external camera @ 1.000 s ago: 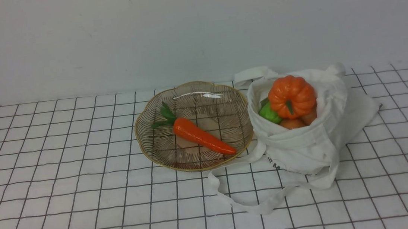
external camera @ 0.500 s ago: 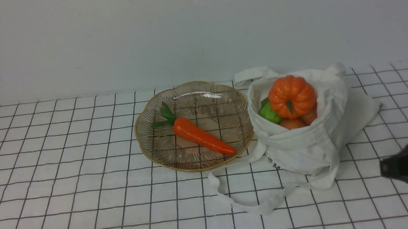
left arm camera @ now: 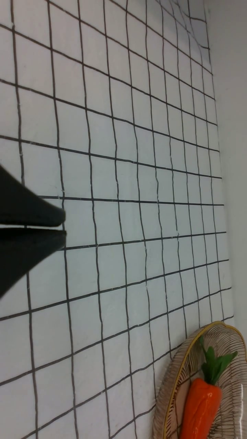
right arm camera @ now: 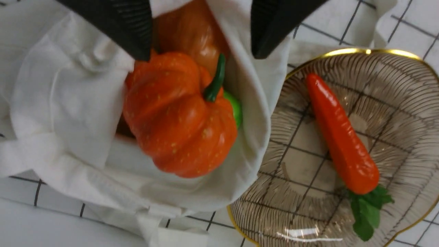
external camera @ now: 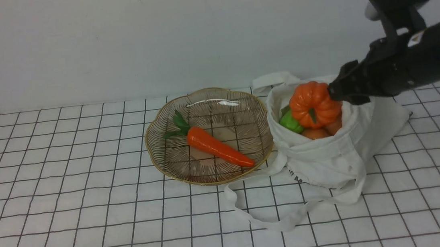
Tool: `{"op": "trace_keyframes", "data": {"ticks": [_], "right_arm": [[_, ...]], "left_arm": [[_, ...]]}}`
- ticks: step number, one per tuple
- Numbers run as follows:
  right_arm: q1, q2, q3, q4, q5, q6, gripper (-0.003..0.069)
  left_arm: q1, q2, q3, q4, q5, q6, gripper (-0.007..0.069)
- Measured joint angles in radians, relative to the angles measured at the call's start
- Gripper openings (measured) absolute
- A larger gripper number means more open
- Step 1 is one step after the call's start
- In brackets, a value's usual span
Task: Take vegetables from bag on white checkered tablecloth place on plate.
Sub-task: 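Reach into the cloth bag toward the pumpkin with the right gripper, then move the pumpkin from the bag onto the plate with the right gripper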
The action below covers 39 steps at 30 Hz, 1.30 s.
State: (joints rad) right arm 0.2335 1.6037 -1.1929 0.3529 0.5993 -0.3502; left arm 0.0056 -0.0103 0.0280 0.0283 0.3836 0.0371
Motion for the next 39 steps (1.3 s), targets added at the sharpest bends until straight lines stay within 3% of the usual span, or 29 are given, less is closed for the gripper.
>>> {"op": "trace_keyframes", "data": {"ticks": [4, 7, 10, 19, 23, 34, 39], "right_arm": [[0.000, 0.116, -0.099, -0.005, 0.000, 0.000, 0.0603], [0.001, 0.191, -0.155, -0.006, 0.000, -0.011, 0.0674], [0.001, 0.256, -0.189, -0.007, 0.000, -0.017, 0.0689], [0.002, 0.302, -0.204, -0.004, 0.000, -0.036, 0.0660], [0.002, 0.302, -0.205, -0.004, 0.002, -0.040, 0.0556], [0.002, 0.236, -0.277, -0.001, 0.060, -0.054, 0.0557], [0.025, 0.206, -0.348, 0.099, 0.094, -0.059, 0.0557]], "left_arm": [[0.000, 0.000, 0.000, 0.000, 0.000, 0.000, -0.0008], [0.000, 0.000, 0.000, 0.000, 0.000, 0.000, -0.0008], [0.000, 0.000, 0.000, 0.000, 0.000, 0.000, -0.0008], [0.000, 0.000, 0.000, 0.000, 0.000, 0.000, -0.0008], [0.000, 0.000, 0.000, 0.000, 0.000, 0.000, -0.0008], [0.000, 0.000, 0.000, 0.000, 0.000, 0.000, -0.0008], [0.000, 0.000, 0.000, 0.000, 0.000, 0.000, -0.0008]]}}
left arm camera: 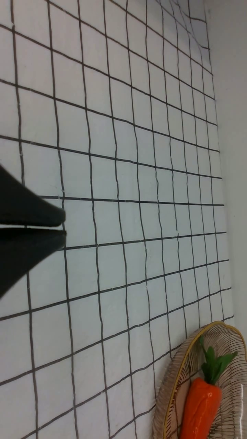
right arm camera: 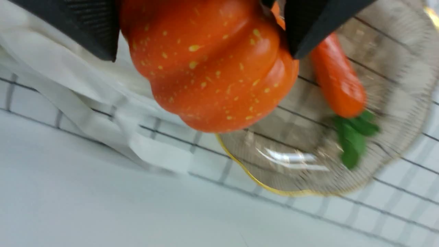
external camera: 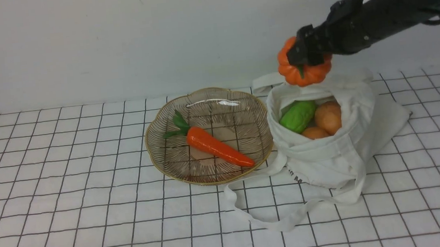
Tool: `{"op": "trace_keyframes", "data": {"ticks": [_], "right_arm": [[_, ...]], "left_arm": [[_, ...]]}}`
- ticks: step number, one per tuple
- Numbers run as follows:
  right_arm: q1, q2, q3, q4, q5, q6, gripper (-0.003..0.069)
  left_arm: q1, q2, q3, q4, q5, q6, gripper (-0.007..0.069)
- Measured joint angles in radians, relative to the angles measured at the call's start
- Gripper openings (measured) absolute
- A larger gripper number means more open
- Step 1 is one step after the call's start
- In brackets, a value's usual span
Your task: Take vegetables from bag on white checkered tablecloth place on plate.
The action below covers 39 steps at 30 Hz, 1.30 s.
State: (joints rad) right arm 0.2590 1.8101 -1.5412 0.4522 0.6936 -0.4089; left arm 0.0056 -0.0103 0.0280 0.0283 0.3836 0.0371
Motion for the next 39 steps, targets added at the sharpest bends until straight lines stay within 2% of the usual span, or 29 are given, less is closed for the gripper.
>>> {"op": "trace_keyframes", "data": {"ticks": [2, 8, 11, 16, 18, 22, 26, 34, 39], "right_arm": [[0.014, 0.000, -0.004, 0.028, 0.003, -0.014, 0.0557], [0.140, 0.078, -0.004, 0.125, -0.050, -0.064, 0.0557], [0.194, 0.146, -0.004, 0.140, -0.127, -0.071, 0.0557], [0.230, 0.240, -0.003, 0.144, -0.230, -0.071, 0.0558], [0.233, 0.258, -0.003, 0.147, -0.247, -0.071, 0.0568], [0.233, 0.287, -0.003, 0.147, -0.268, -0.071, 0.0665], [0.229, 0.282, -0.003, 0.139, -0.269, -0.071, 0.0688], [0.153, 0.144, -0.003, 0.105, -0.170, -0.071, 0.0686], [0.097, -0.030, -0.003, 0.099, -0.055, -0.071, 0.0633]], "left_arm": [[0.000, 0.000, 0.000, 0.000, 0.000, 0.000, -0.0008], [0.000, 0.000, 0.000, 0.000, 0.000, 0.000, -0.0008], [0.000, 0.000, 0.000, 0.000, 0.000, 0.000, -0.0008], [0.000, 0.000, 0.000, 0.000, 0.000, 0.000, -0.0008], [0.000, 0.000, 0.000, 0.000, 0.000, 0.000, -0.0008], [0.000, 0.000, 0.000, 0.000, 0.000, 0.000, -0.0008], [0.000, 0.000, 0.000, 0.000, 0.000, 0.000, -0.0008], [0.000, 0.000, 0.000, 0.000, 0.000, 0.000, -0.0008], [0.000, 0.000, 0.000, 0.000, 0.000, 0.000, -0.0008]]}}
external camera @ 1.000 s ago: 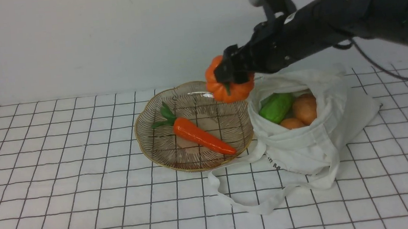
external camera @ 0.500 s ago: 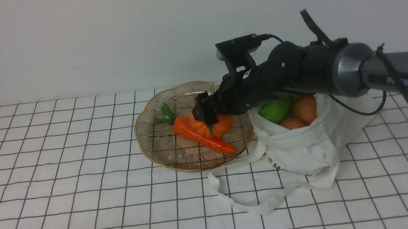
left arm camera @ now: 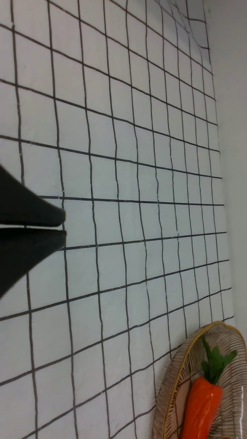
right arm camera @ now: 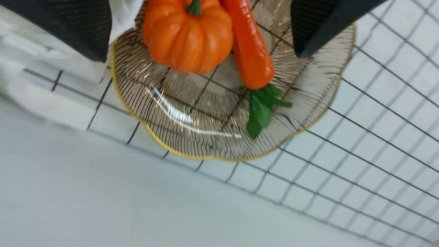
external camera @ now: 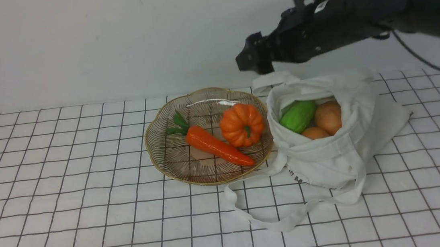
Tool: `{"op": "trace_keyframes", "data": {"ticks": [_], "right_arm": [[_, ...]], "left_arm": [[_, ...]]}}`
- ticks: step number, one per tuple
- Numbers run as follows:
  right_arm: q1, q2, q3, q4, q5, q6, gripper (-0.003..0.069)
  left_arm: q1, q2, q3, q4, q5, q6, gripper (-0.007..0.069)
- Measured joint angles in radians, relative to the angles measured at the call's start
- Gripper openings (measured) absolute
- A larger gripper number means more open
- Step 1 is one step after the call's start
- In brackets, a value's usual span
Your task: Take vegetables from bag on white checkered tablecloth place on plate.
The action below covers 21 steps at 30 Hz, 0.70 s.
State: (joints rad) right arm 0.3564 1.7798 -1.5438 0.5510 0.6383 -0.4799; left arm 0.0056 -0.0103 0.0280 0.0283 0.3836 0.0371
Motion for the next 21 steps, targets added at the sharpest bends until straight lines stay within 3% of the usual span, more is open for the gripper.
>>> {"op": "trace_keyframes", "data": {"ticks": [9, 13, 17, 21], "right_arm": [[-0.088, -0.360, 0.000, -0.058, 0.348, 0.006, 0.0391], [-0.148, -0.557, 0.000, -0.161, 0.571, 0.057, 0.0192], [-0.176, -0.696, 0.004, -0.245, 0.625, 0.130, 0.0054], [-0.180, -0.852, 0.058, -0.305, 0.633, 0.197, -0.0006]], "left_arm": [[0.000, 0.000, 0.000, 0.000, 0.000, 0.000, -0.0008], [0.000, 0.000, 0.000, 0.000, 0.000, 0.000, -0.0008], [0.000, 0.000, 0.000, 0.000, 0.000, 0.000, -0.0008], [0.000, 0.000, 0.000, 0.000, 0.000, 0.000, -0.0008]]}}
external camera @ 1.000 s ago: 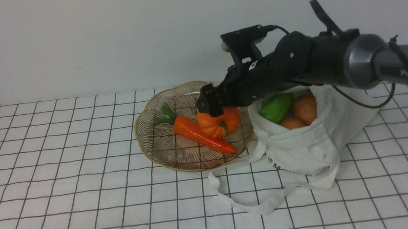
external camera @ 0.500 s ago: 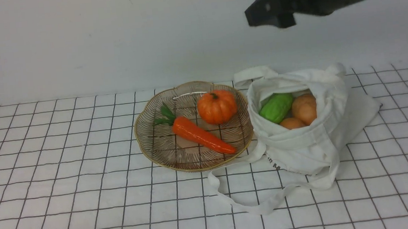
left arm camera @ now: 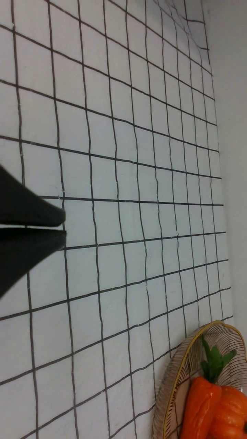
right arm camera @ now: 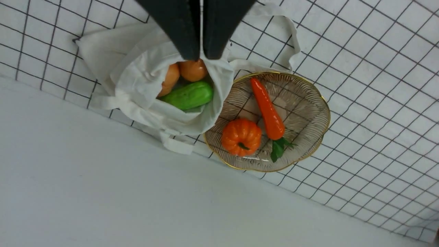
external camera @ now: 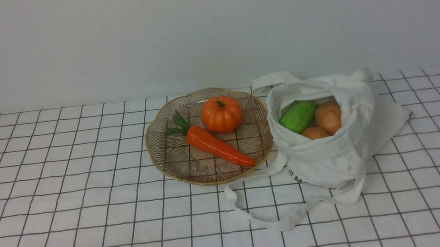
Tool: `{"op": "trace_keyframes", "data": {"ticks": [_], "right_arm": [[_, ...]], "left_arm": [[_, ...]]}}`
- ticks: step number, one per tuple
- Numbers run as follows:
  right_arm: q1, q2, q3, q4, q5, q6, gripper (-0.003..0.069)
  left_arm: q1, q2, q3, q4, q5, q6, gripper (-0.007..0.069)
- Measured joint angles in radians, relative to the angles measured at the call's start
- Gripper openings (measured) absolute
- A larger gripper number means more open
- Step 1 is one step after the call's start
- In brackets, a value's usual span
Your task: Take vegetables from bag on white checkered tablecloth place on plate.
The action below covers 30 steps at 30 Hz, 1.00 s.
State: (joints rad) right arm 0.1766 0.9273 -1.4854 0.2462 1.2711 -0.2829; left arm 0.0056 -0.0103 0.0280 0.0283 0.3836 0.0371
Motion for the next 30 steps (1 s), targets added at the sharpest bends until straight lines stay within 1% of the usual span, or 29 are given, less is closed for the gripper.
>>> {"op": "trace_keyframes", "data": {"ticks": [3, 7, 9, 10, 13, 14, 15, 16, 18, 20, 22, 25, 30], "right_arm": [[0.000, -0.164, 0.102, -0.038, 0.002, 0.014, -0.0013], [-0.001, -0.368, 0.279, -0.045, -0.009, 0.015, -0.0013], [-0.001, -0.466, 0.397, -0.033, -0.066, 0.015, -0.0013], [-0.001, -0.536, 0.496, -0.026, -0.134, 0.015, -0.0014], [-0.001, -0.643, 0.682, -0.002, -0.287, 0.015, -0.0014], [-0.001, -0.681, 0.763, 0.009, -0.363, 0.015, -0.0014], [-0.001, -0.687, 0.775, 0.014, -0.376, 0.015, -0.0014], [-0.001, -0.719, 0.870, 0.031, -0.467, 0.015, -0.0014], [-0.001, -0.749, 0.965, 0.051, -0.588, 0.015, -0.0014], [-0.001, -0.759, 1.029, 0.070, -0.694, 0.015, -0.0015], [-0.001, -0.759, 1.071, 0.075, -0.757, 0.015, -0.0015], [-0.001, -0.759, 1.135, 0.078, -0.812, 0.015, -0.0015], [-0.001, -0.759, 1.207, 0.081, -0.813, 0.015, -0.0015]], "left_arm": [[0.000, 0.000, 0.000, 0.000, 0.000, 0.000, -0.0008], [0.000, 0.000, 0.000, 0.000, 0.000, 0.000, -0.0008], [0.000, 0.000, 0.000, 0.000, 0.000, 0.000, -0.0008], [0.000, 0.000, 0.000, 0.000, 0.000, 0.000, -0.0008], [0.000, 0.000, 0.000, 0.000, 0.000, 0.000, -0.0008], [0.000, 0.000, 0.000, 0.000, 0.000, 0.000, -0.0008], [0.000, 0.000, 0.000, 0.000, 0.000, 0.000, -0.0008], [0.000, 0.000, 0.000, 0.000, 0.000, 0.000, -0.0008], [0.000, 0.000, 0.000, 0.000, 0.000, 0.000, -0.0008], [0.000, 0.000, 0.000, 0.000, 0.000, 0.000, -0.0008], [0.000, 0.000, 0.000, 0.000, 0.000, 0.000, -0.0008], [0.000, 0.000, 0.000, 0.000, 0.000, 0.000, -0.0008], [0.000, 0.000, 0.000, 0.000, 0.000, 0.000, -0.0008]]}}
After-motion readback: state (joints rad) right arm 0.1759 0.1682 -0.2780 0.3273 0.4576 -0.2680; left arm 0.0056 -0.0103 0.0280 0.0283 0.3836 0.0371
